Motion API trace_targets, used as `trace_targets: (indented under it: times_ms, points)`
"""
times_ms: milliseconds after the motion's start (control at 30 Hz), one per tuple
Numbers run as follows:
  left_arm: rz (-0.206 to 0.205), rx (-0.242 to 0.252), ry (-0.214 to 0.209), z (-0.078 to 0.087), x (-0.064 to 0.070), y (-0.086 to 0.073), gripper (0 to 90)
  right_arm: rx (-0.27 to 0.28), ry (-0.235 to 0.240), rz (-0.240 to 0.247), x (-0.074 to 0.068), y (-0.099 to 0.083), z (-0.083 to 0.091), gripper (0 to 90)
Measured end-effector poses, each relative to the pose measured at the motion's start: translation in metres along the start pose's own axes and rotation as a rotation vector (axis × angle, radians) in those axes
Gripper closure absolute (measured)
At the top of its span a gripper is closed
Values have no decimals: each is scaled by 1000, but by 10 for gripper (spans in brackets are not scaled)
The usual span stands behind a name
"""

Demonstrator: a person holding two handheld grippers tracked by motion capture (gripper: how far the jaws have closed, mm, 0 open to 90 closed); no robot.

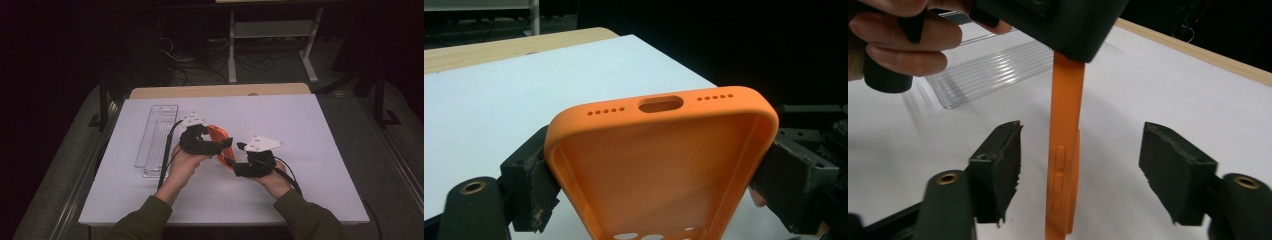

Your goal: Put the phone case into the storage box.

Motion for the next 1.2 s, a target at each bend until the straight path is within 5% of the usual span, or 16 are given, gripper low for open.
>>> trace_targets:
  times_ms: [200,567,1200]
  points:
    - [7,2,6,1,0,0,152,-37,29,-21,4,-4,0,211]
    - [14,9,10,3,-2,0,153,-22,53,-34,14,-8,5,9]
    - [10,28,19,13,-6,4,154,-31,-12,-48,33,-38,31,6]
Point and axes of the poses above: each handheld gripper's, and its own axes: z roughly backward along the jaws, y roughly out of its top, x roughly to its right, the point moved 5 cm from there along -z, roughly forward along the jaws, and after that the axes turned 11 degrees about -x, right-handed, at the moved point
